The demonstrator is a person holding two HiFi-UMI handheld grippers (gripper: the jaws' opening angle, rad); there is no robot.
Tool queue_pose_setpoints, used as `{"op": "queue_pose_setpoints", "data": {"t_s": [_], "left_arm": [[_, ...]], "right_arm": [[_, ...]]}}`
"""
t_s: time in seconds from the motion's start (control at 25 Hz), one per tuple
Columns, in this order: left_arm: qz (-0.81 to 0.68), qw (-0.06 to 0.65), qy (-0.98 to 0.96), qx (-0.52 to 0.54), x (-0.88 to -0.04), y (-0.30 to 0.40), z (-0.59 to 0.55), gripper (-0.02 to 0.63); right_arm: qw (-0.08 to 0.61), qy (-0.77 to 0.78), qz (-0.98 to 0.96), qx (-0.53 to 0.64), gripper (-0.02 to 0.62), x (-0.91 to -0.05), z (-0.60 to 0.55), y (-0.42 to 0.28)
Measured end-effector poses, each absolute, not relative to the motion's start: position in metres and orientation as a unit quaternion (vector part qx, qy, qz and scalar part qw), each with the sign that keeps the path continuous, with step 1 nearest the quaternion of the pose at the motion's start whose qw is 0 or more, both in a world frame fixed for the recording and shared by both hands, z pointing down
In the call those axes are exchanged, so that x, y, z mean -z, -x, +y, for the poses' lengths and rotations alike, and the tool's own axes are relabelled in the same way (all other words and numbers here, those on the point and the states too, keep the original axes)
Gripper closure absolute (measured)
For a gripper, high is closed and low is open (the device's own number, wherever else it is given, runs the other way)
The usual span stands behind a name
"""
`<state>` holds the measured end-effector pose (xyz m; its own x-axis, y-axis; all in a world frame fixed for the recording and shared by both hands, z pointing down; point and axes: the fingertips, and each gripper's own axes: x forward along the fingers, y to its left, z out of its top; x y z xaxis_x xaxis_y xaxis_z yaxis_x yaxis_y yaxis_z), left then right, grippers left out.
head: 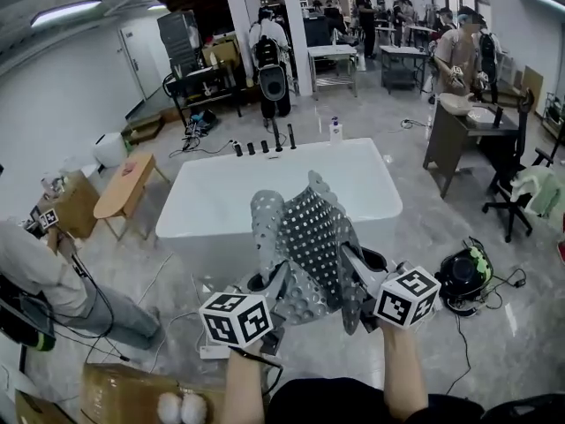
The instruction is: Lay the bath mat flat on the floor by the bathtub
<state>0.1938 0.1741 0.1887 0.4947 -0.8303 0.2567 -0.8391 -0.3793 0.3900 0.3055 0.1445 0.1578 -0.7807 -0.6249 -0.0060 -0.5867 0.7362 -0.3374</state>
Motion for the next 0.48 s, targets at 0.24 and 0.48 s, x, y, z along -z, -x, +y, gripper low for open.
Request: {"op": "queue_pose_setpoints", "data": {"t_s": [0.24, 0.48], "left_arm": [[-0.500, 0.259, -0.826, -0.015, -0.199, -0.119, 0.121, 0.583], [-0.508, 0.277, -0.815, -0.023, -0.216, -0.056, 0.087, 0.583]], "right_arm": [[0.048, 0.335, 0.923, 0.185, 0.578, -0.173, 0.095, -0.233], [0.032, 0.331, 0.921, 0.203, 0.577, -0.194, 0.060, -0.168]]}}
